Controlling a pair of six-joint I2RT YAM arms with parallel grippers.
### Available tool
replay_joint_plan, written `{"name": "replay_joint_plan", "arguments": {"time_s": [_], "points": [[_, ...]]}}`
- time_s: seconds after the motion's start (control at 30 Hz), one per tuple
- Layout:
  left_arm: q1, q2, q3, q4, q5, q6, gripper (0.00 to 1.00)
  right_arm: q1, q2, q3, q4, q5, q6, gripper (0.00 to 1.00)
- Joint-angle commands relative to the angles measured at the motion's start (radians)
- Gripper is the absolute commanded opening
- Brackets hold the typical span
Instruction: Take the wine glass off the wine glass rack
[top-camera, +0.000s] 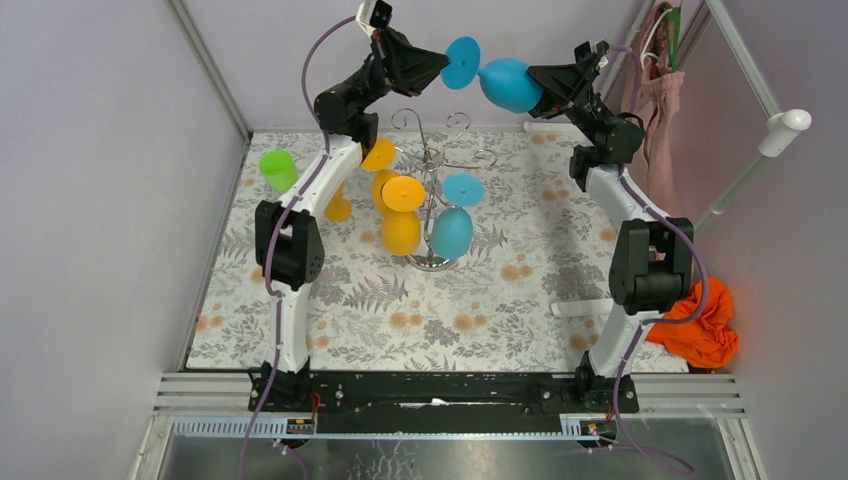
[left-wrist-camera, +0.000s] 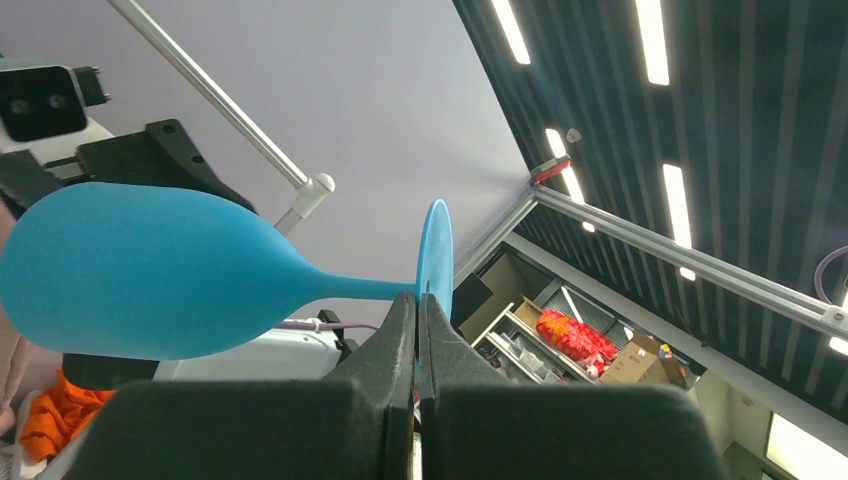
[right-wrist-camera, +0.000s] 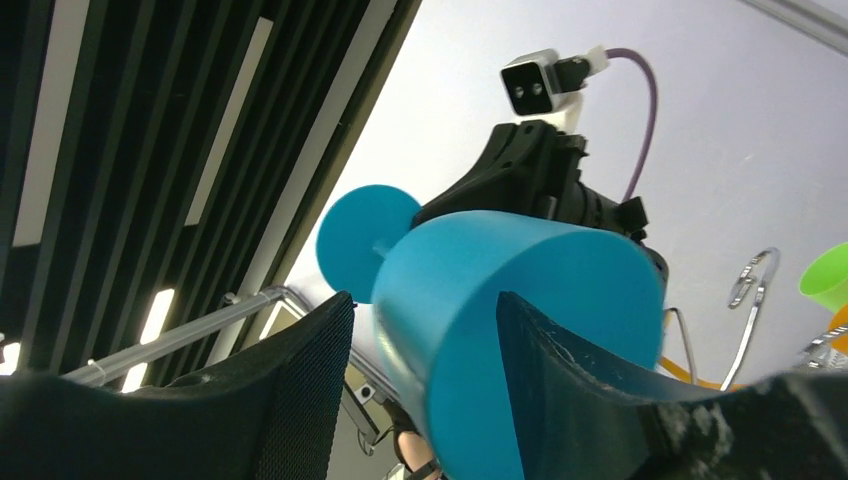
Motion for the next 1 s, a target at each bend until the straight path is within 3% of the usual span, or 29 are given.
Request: {"name": "replay_joint_plan", "arguments": {"time_s": [0.0, 0.23, 0.4, 0.53, 0.67, 0.97], "points": [[-0.014, 0.037, 0.005, 0.001, 0.020, -0.001, 0.00, 0.031, -0.088, 0.062, 0.213, 0.020, 0.040, 0.61], [-0.013, 0.001, -0.023, -0.031, 0.047, 0.027, 0.00, 0.059, -0.127, 0.067, 0.210, 0.035, 0.049, 0.54], [-0.014, -0.031, -0.033, -0.053, 0.069, 0.043, 0.00, 0.070, -0.123, 0.056, 0.211, 0.039, 0.066, 0.33], [-0.014, -0.064, -0.067, -0.091, 0.081, 0.081, 0.00, 0.083, -0.123, 0.054, 0.211, 0.040, 0.067, 0.22], [-0.011, -0.089, -0.097, -0.092, 0.093, 0.092, 0.17, 0.092, -0.127, 0.060, 0.203, 0.042, 0.074, 0.00], [0.044, -0.153, -0.131, -0.151, 0.124, 0.173, 0.42, 0.095, -0.194, 0.059, 0.177, 0.044, 0.055, 0.00]]}}
